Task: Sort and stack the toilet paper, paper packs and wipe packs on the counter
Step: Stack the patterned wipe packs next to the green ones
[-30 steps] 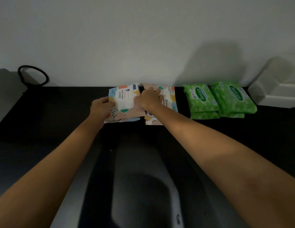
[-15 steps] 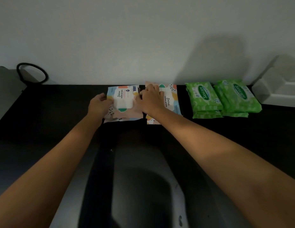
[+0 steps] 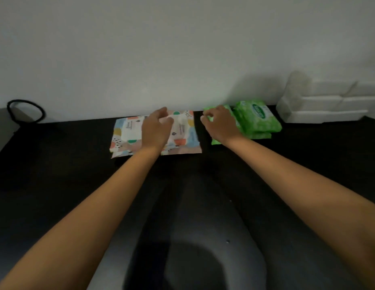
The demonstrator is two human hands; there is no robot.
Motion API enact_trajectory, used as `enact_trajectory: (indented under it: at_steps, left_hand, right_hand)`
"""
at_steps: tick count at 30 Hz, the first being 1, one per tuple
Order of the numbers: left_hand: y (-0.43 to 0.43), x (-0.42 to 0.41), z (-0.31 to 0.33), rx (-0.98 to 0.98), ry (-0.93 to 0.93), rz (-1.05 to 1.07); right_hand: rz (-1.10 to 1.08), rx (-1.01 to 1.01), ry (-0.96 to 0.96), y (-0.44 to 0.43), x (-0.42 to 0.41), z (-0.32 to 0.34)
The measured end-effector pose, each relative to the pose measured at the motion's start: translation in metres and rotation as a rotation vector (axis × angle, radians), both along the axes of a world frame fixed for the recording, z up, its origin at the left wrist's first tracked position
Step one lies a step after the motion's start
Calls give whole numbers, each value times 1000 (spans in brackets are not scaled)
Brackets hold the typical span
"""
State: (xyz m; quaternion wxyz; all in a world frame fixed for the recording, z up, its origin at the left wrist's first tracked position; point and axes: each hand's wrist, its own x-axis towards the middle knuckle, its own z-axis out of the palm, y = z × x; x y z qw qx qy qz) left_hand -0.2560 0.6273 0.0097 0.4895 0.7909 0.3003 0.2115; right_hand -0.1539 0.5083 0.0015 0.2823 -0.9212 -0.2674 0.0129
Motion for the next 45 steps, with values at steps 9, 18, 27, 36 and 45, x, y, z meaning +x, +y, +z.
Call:
enact_trajectory:
  at_steps: [9,18,27,36,45]
  left_hand:
    - [-148,62,7,-137,-31,-232]
    - [-298,119,4,-218,43,-435]
    - [-421,157,-15,-297,294,-525]
    - [-477,182,-28,-414,604,-588]
    - [-479,185,-29,-752,484,-519]
  right_hand:
    - [-253,-35,21,-156,30,16]
    - [-446,-12,88,-333,56,13]
    - [-596,-77,255,-474,103,-3]
    - [-592,-219,540,-521,126,-26]
    - [-620,-81,555,-514,132,-27]
